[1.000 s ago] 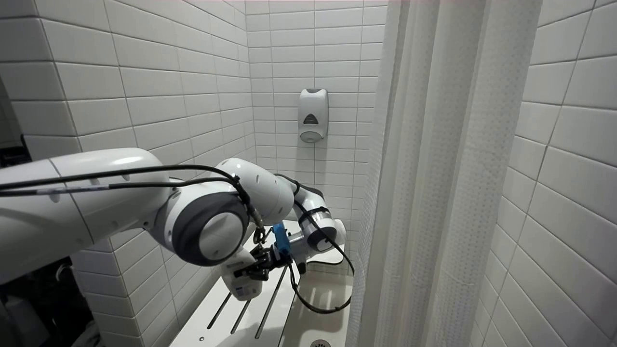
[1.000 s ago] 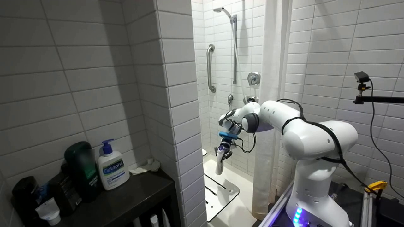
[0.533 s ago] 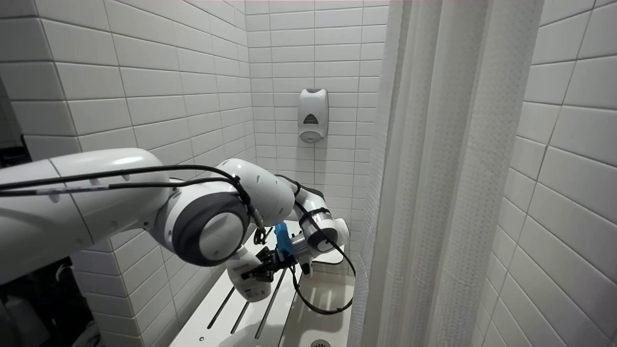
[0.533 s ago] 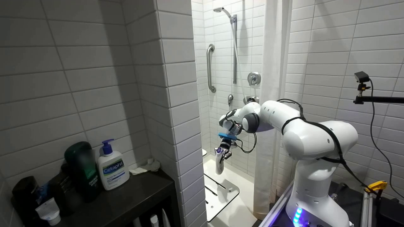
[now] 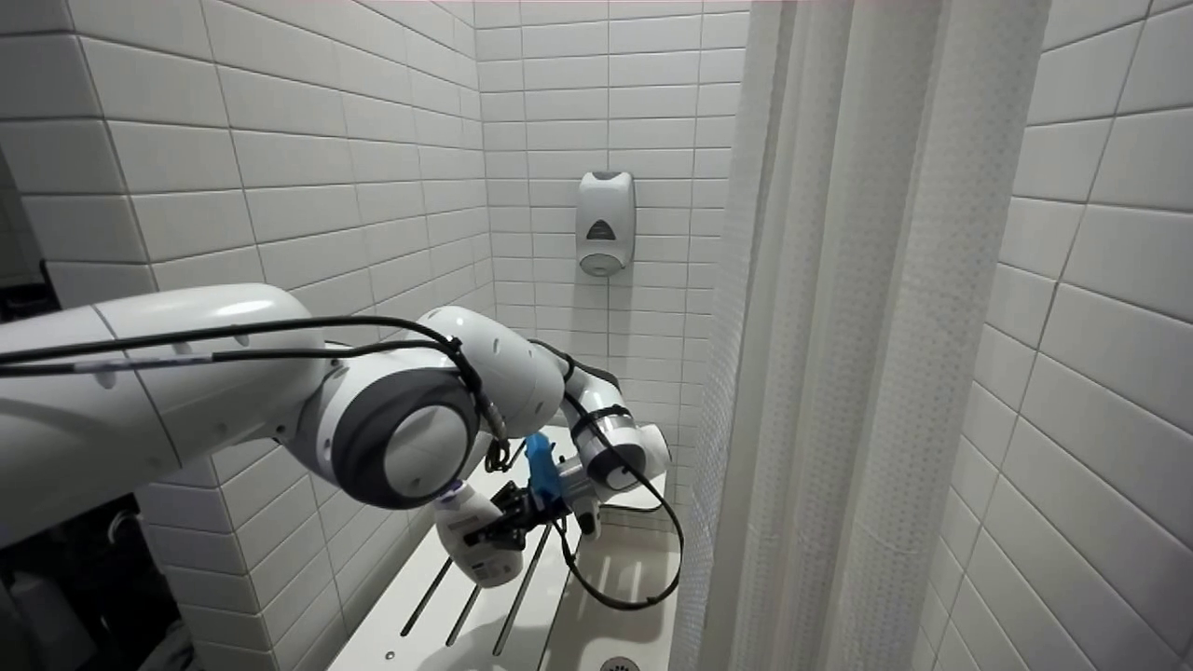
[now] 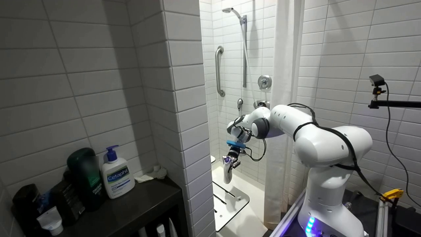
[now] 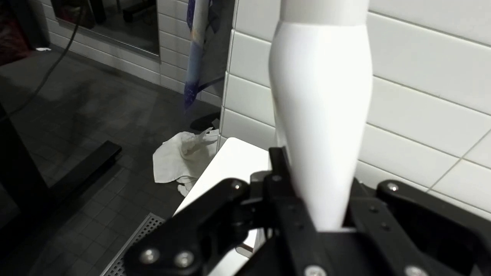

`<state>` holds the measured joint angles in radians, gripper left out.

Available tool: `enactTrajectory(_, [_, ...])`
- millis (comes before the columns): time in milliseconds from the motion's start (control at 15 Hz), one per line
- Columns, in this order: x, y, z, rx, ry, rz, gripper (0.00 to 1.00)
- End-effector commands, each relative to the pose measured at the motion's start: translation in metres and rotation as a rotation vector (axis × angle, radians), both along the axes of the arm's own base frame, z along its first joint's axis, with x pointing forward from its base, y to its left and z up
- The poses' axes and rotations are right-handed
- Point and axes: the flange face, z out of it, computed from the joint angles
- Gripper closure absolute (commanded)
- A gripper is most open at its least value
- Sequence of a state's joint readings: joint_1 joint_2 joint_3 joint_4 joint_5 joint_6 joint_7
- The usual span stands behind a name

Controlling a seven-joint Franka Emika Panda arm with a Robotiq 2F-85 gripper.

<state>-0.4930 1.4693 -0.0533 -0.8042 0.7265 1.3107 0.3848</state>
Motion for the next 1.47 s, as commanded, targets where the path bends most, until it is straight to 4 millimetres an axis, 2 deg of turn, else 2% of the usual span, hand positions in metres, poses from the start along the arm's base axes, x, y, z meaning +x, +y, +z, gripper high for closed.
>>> enactTrajectory(0, [0.013,0.019,0.005,-0.018,-0.003,0.038,0.95])
enactTrajectory(333, [0.022,0.043,0.009,0.013,0.007,0.046,0.95])
enactTrajectory(867, [0.033,0.04,0.004,-0.085,0.064,-0.05,0.95])
enactTrajectory(1133, [0.035,0.049,0.001,-0.119,0.108,-0.057,0.95])
enactTrajectory(1200, [0.04,0.055,0.006,-0.122,0.089,-0.022,0.95])
enactTrajectory(1267, [0.033,0.046,0.0,-0.098,0.081,-0.046,0.8])
enactTrajectory(1400, [0.035,0.053,0.0,-0.104,0.08,-0.031,0.8])
